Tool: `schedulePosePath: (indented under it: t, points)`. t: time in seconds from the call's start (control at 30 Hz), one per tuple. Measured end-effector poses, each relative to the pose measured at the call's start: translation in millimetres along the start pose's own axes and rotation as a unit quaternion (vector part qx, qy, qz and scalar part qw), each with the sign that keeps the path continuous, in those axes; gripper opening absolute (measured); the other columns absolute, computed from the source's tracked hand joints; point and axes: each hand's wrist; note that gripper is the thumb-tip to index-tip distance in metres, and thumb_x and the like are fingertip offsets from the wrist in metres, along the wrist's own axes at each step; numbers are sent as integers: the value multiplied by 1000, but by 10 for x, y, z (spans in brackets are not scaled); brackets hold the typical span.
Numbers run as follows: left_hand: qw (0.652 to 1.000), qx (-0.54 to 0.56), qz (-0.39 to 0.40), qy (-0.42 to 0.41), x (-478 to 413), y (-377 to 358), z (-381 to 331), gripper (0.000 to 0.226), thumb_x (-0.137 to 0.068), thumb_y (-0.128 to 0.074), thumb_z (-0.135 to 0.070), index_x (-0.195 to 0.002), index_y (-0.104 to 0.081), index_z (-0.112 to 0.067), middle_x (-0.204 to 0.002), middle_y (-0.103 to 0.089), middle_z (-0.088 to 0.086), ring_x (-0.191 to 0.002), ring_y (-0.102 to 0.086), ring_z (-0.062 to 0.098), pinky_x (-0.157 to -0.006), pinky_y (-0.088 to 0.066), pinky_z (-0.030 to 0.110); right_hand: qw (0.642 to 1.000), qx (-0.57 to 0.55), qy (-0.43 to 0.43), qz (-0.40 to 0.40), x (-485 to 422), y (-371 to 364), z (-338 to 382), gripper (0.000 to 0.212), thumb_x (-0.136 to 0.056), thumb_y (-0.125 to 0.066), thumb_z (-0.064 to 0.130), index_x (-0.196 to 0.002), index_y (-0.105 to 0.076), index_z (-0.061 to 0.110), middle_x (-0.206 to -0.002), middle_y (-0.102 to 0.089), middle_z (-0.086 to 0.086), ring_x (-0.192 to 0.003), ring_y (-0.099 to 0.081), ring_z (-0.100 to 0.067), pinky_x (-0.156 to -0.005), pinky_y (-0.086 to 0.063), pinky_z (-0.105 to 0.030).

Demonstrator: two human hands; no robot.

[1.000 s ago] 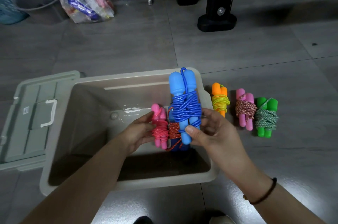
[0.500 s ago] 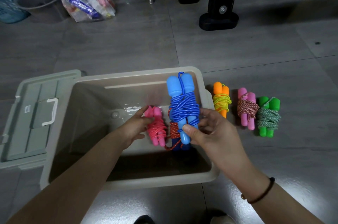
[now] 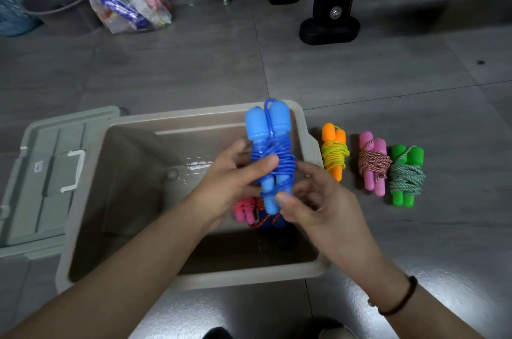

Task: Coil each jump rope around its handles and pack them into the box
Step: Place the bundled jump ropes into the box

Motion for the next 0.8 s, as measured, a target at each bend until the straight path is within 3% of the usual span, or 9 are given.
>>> schedulePosePath:
  t: [0.07, 0.17, 0.27, 0.33, 0.4, 0.5, 0.67, 0.73, 0.8]
  points:
    - [998, 34, -49, -19, -79, 221, -39, 40, -72, -74, -10, -109, -60, -14, -98, -71, 4, -80, -69, 19, -69, -58, 36, 993, -114, -18, -17, -9, 83, 43, 32, -81, -63, 30, -111, -59, 18, -83, -64, -7, -56, -65, -22, -57, -58, -34]
    - [995, -18, -102, 5, -139, 733, -47, 41, -69, -76, -8, -105, -59, -18, -96, -71, 1, -79, -70, 17, -68, -58, 34, 980, -136, -35, -143, -160, 319, -72, 12, -94, -53, 8, -96, -61, 16, -74, -60, -7, -46, -51, -13, -45, -46, -24]
    - [985, -126, -100, 61, -97, 1068, 87, 33, -77, -69, 3, -103, -55, -12, -103, -68, 9, -85, -68, 22, -66, -57, 33, 969, -82, -127, -194, -448, 522, -525, 16, -88, -55, 5, -101, -62, 12, -76, -59, -5, -60, -51, -15, -61, -46, -31]
    - [981, -135, -111, 89, -55, 1146, 214, 25, -81, -64, 3, -99, -54, -12, -101, -67, 8, -79, -69, 18, -61, -57, 30, 971, 16, -182, -155, -588, 595, -855, 29, -84, -60, 17, -112, -62, 12, -91, -63, -7, -77, -54, -21, -74, -47, -38]
    - [970, -142, -136, 141, -47, 1190, 339, 23, -84, -63, 1, -102, -56, -10, -94, -67, 7, -72, -68, 16, -56, -55, 27, 966, 122, -193, -122, -637, 606, -1036, 36, -86, -61, 17, -122, -59, 18, -114, -59, -12, -94, -57, -25, -77, -43, -31]
    - [947, -121, -141, 263, -99, 1240, 531, 13, -88, -60, -3, -99, -60, -11, -72, -72, 2, -67, -66, 16, -60, -52, 28, 964, 185, -173, -82, -671, 578, -1154, 48, -88, -62, 16, -134, -51, 25, -109, -60, -13, -109, -55, -30, -85, -42, -30]
    - [930, -138, -127, 315, -255, 1105, 735, 19, -91, -61, -28, -108, -58, -21, -97, -66, 1, -83, -60, 16, -84, -42, 36, 968, 148, -183, -89, -825, 539, -1292, 69, -86, -66, 19, -145, -32, 26, -123, -58, -8, -114, -55, -27, -96, -44, -35]
    - [931, -136, -155, 300, -314, 1058, 809, 24, -93, -59, -26, -115, -56, -17, -96, -64, 5, -77, -59, 15, -82, -44, 36, 968, 104, -202, -107, -885, 528, -1347, 72, -84, -68, 17, -145, -30, 25, -124, -55, -4, -111, -54, -22, -95, -43, -32]
    - [935, -134, -180, 274, -351, 1049, 875, 30, -94, -57, -19, -122, -54, -10, -100, -62, 11, -73, -59, 15, -72, -48, 32, 967, 31, -212, -138, -938, 519, -1397, 71, -82, -70, 14, -143, -34, 25, -124, -58, -10, -108, -58, -27, -97, -47, -41]
Point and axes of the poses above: each hand's wrist, its own x-axis away from the middle knuckle, its own y-axis out of the back of the hand, z = x × y
